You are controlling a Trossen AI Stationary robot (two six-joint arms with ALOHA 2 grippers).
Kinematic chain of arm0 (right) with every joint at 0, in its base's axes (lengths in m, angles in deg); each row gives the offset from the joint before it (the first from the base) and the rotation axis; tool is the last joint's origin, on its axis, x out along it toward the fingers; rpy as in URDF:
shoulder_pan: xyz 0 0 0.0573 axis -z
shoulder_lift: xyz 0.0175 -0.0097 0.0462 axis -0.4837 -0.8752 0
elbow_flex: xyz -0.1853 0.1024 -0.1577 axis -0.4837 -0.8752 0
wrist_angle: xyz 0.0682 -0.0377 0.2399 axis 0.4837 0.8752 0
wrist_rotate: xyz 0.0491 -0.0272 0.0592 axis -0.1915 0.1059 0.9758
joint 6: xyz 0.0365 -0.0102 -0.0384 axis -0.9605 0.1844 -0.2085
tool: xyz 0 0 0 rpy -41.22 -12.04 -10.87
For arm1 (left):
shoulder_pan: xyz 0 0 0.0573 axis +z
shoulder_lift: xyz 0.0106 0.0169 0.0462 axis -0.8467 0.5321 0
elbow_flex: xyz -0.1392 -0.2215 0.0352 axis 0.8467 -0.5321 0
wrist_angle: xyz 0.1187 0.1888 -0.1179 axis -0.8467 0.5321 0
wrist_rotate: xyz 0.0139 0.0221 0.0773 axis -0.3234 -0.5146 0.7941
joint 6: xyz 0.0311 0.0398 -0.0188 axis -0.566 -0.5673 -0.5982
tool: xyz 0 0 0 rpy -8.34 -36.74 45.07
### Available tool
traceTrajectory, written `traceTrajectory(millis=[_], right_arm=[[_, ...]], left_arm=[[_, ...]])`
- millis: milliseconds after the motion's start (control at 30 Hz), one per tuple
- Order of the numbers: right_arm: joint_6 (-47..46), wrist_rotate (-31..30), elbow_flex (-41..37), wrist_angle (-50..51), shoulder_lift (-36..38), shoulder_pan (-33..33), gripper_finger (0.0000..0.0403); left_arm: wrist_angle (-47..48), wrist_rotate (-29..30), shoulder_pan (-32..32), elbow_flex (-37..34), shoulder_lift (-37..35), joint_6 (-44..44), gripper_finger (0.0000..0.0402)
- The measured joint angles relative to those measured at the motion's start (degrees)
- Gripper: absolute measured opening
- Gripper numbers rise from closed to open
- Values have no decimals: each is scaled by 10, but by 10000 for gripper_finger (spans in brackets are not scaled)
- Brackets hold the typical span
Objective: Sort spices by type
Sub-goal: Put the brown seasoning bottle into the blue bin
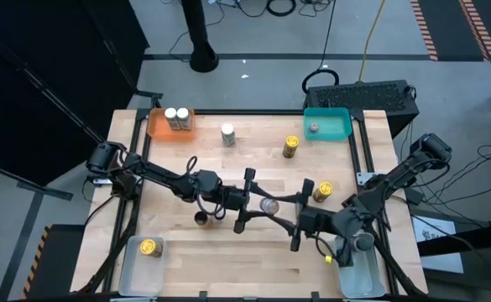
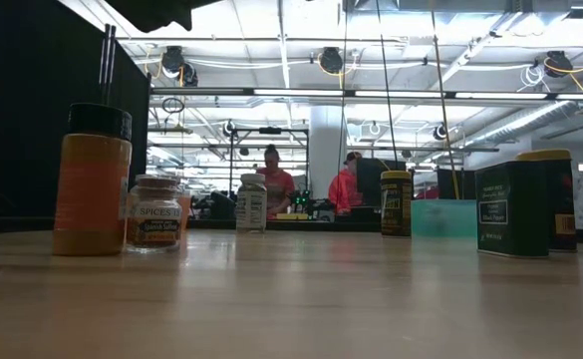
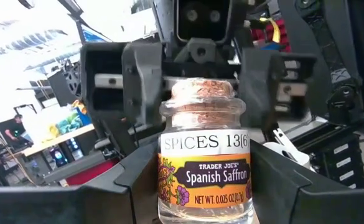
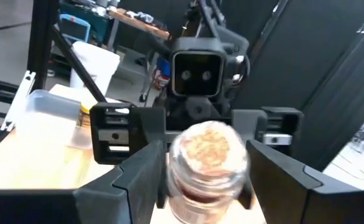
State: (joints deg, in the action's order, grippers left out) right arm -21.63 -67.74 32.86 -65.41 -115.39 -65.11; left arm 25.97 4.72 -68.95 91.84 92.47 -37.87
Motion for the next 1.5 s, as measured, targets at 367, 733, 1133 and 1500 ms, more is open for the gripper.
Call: traceTrajectory(millis=[367,733,1133,1500], right_arm=[[0,38,0,-5,-5,21,195],[-18,33,0,-4,-5,22,150],[-155,-101,0,90,54,69,150],[-476,-82,1,374,168,336,150]], left_arm=[[11,0,2,0,0,0,201],[12,-1,1,-1,0,5,201],[71,211,2,0,0,18,341],[133,513,-31,-1,-3,3,342]])
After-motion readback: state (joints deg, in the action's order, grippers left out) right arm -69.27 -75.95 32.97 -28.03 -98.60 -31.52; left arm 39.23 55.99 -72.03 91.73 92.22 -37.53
